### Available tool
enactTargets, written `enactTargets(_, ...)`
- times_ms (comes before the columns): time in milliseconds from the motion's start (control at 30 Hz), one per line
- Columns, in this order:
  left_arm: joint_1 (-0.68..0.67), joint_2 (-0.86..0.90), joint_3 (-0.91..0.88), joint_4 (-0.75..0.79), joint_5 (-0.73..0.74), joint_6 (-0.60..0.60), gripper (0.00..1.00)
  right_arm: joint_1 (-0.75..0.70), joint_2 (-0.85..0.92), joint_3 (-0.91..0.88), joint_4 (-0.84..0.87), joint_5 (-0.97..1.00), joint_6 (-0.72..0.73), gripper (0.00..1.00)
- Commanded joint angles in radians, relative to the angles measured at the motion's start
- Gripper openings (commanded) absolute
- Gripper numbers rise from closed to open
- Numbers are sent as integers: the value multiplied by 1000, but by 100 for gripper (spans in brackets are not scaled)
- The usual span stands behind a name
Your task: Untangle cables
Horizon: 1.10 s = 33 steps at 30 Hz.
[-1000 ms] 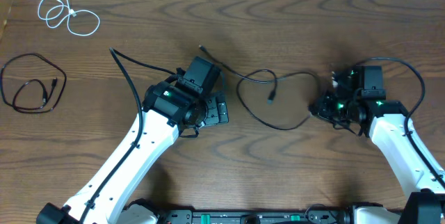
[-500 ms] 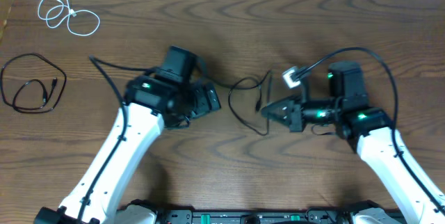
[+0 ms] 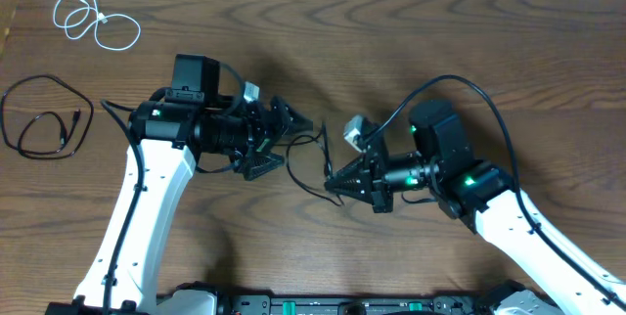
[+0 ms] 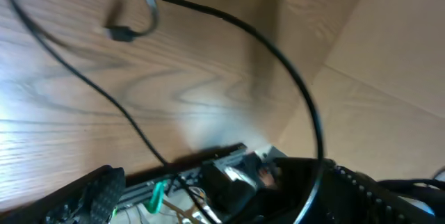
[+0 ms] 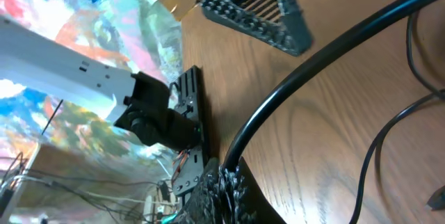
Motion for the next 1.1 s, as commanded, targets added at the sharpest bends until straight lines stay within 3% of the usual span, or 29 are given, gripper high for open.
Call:
enactTargets(0, 4, -15, 27, 2, 99, 12, 95, 11, -13, 8, -7, 25, -21, 1)
enactTargets(100, 4, -15, 27, 13, 198, 82, 95, 11, -13, 8, -23, 35, -21, 1)
enactTargets(367, 4, -14, 27, 12, 156, 98, 94, 23, -13, 8, -22, 27, -20, 1)
enactTargets(467, 4, -15, 27, 4, 138, 98, 74, 47, -13, 8, -7, 27, -8, 1)
enactTargets(733, 4, -14, 27, 3, 138, 121, 73, 62, -13, 8, 22, 27, 36, 1)
enactTargets(833, 2, -14, 27, -16, 138, 121, 62, 70, -13, 8, 69, 27, 70, 1)
enactTargets(867, 0, -14, 27, -23, 138, 128, 54, 75, -13, 8, 79, 27, 71, 1)
enactTargets(1067, -25, -14, 27, -23, 138, 131, 50, 79, -13, 8, 77, 27, 71, 1)
